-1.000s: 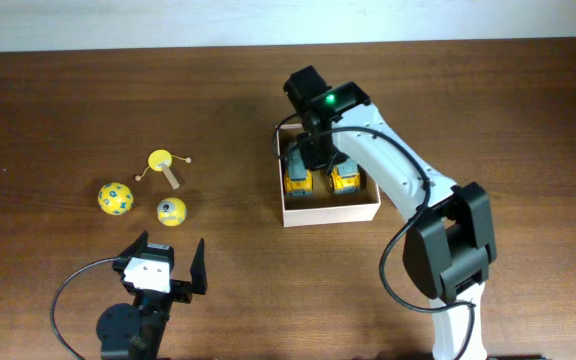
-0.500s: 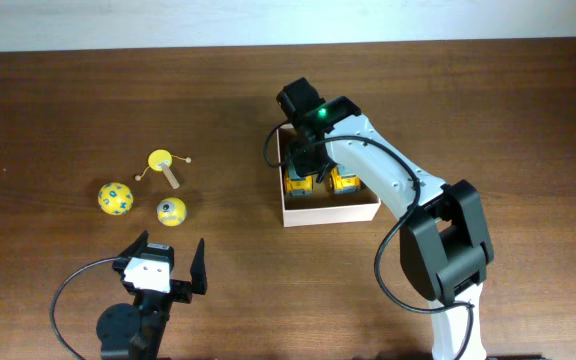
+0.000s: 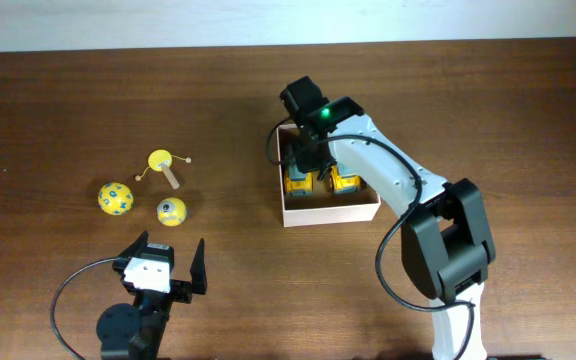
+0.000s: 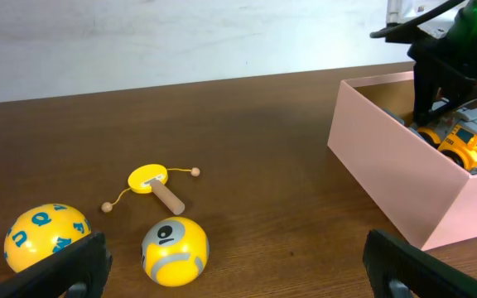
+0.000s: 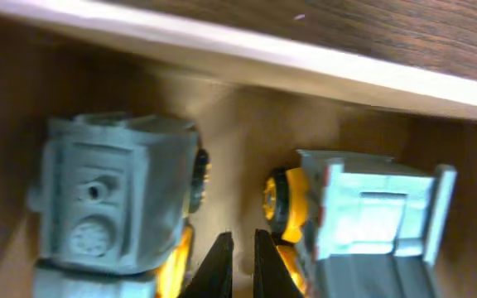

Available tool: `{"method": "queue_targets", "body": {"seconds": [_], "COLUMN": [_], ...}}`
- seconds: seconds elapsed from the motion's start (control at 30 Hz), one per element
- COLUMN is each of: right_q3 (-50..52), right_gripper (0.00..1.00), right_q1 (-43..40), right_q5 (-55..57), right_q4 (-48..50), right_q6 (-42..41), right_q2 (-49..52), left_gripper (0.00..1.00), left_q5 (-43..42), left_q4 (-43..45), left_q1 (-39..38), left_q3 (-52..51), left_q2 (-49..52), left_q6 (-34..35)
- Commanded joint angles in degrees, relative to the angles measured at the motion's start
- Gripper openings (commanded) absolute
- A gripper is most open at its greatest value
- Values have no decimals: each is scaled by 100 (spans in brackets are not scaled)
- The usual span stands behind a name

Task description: Pack container

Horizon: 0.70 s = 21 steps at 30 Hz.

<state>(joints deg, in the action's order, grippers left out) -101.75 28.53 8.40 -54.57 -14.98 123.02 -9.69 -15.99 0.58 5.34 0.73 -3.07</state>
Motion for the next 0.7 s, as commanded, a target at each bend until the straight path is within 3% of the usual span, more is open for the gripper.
{"method": "queue_targets", "body": {"seconds": [0.0, 0.67], "right_q3": [63, 61], "right_gripper": [6, 4], "right_q1": [-221, -319], "right_q5": [146, -254], "right_q4": [-4, -319], "right_q6": [-42, 125], "right_q2": [87, 214], "left_gripper": [99, 99], "left_q5": [-59, -59], "left_q4": [13, 13], "left_q1": [33, 35], "left_q3": [-33, -33], "left_q2": [-44, -44], "left_q6": [-87, -87]}}
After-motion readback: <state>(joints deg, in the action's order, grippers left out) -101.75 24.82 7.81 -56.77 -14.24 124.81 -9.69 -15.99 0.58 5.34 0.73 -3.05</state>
